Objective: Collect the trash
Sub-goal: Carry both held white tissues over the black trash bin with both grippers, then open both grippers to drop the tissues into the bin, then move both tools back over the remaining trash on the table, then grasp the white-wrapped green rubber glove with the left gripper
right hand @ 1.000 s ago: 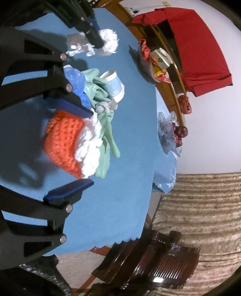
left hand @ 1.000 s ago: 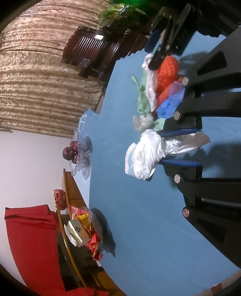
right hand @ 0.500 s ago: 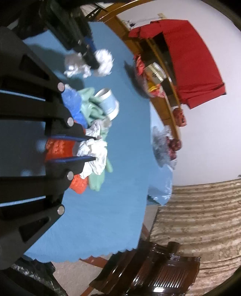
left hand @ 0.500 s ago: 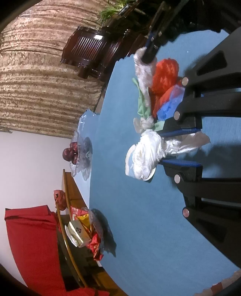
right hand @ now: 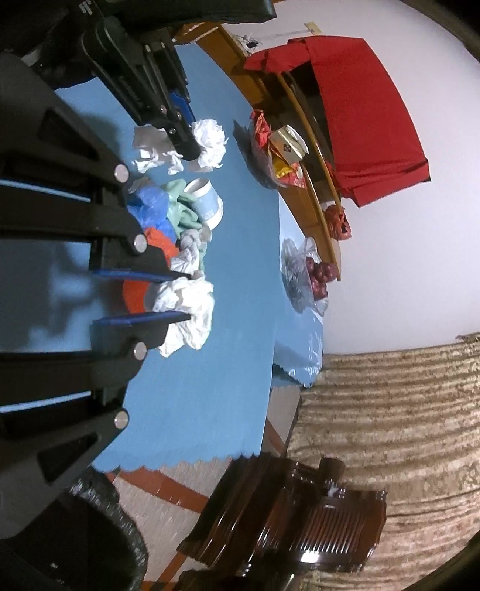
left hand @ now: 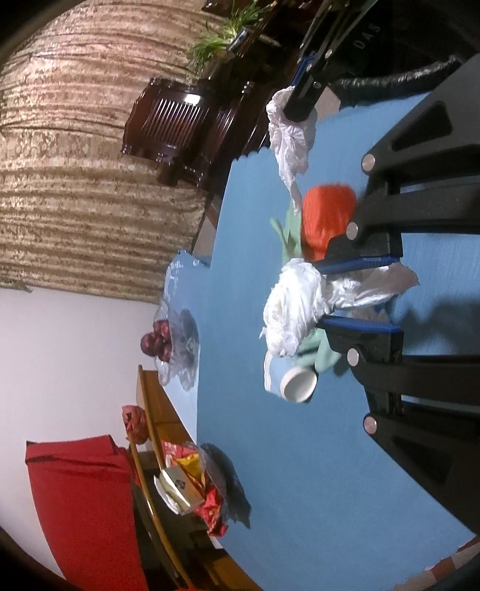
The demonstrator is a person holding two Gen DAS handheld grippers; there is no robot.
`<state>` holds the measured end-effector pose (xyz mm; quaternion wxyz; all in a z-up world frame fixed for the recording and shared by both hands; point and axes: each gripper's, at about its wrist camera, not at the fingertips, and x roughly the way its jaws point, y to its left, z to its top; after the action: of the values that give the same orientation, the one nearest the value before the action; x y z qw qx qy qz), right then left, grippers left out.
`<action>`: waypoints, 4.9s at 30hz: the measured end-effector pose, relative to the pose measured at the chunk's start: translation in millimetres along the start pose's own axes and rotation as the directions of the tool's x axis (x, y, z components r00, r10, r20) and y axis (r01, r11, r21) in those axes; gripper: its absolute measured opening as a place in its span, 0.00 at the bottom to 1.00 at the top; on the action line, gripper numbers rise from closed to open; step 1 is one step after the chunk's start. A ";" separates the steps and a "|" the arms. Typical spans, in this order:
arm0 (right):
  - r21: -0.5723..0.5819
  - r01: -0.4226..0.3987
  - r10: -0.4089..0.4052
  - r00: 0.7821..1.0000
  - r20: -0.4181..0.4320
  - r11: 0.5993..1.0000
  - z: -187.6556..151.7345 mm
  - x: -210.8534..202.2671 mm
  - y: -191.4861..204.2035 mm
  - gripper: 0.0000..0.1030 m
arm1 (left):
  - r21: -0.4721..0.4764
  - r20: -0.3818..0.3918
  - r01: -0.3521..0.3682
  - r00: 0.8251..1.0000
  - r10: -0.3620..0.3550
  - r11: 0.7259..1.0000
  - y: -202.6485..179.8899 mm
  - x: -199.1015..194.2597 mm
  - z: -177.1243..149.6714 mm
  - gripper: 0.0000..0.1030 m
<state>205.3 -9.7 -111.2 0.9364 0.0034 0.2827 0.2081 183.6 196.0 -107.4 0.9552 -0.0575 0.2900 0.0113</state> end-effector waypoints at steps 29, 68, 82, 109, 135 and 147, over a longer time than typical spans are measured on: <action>0.144 0.267 -0.278 0.959 0.062 0.953 -35.6 -144.7 -115.9 0.14 | 0.142 -0.031 0.284 0.959 -0.282 0.948 -155.3 -35.4 -7.2 0.22; 0.271 0.577 -0.565 0.815 -0.129 0.770 -153.8 -204.9 -236.0 0.83 | 0.259 -0.227 0.579 0.814 -0.534 0.773 -328.1 -10.3 -56.4 0.69; 0.278 0.497 -0.502 0.863 -0.058 0.822 -125.6 -198.2 -199.8 0.93 | 0.228 -0.075 0.423 0.906 -0.417 0.877 -239.5 -37.1 -29.9 0.94; 0.074 0.255 -0.255 0.967 -0.003 0.964 -46.3 -68.4 -63.9 0.94 | 0.023 0.022 0.003 1.000 -0.003 1.000 -3.6 -40.4 -23.9 0.93; 0.009 0.165 -0.163 0.982 -0.099 0.986 -51.0 36.4 -19.1 0.94 | -0.043 -0.119 -0.065 0.991 0.060 0.997 53.8 34.9 -50.4 0.75; 0.007 0.157 -0.155 0.981 -0.121 0.988 -55.4 49.8 -19.4 0.94 | -0.045 -0.173 -0.051 0.984 0.042 0.998 53.8 70.9 -53.5 0.63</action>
<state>220.9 -14.1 -186.5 0.9310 -0.0234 0.3396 0.1316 209.9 242.3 -196.4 0.9245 -0.0751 0.3720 0.0357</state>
